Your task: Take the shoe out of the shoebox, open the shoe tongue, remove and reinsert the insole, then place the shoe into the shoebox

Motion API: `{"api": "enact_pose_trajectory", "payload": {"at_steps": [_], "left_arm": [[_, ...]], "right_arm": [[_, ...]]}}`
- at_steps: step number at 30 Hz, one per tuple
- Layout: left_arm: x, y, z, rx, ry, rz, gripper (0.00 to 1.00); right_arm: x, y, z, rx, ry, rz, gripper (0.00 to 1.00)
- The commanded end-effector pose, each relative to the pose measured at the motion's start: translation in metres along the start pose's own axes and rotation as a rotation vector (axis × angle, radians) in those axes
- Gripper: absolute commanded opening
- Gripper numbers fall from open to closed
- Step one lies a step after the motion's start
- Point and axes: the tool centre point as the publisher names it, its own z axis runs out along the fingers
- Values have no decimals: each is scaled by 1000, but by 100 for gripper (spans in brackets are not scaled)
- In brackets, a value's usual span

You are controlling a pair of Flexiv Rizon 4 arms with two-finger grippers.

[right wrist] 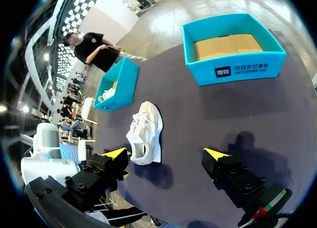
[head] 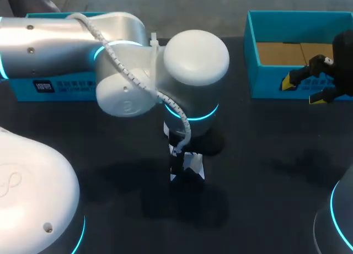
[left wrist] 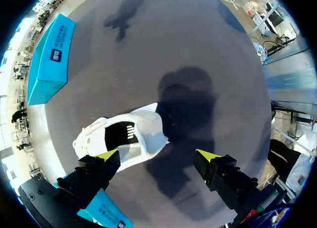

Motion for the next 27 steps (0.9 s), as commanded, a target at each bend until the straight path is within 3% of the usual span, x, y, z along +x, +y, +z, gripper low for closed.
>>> {"api": "enact_pose_trajectory", "payload": {"at_steps": [1,9,27], "left_arm": [[1,-6,12,-16,-9,-28,100],[4,-9,27,-43,-24,-87,100],[9,-21,68,33,-38,-170,100]], "right_arm": [[0,0,1,-1,-2,1,100],[0,0,1,-1,-2,1,100],[0,0,1,-1,-2,1,100]]}}
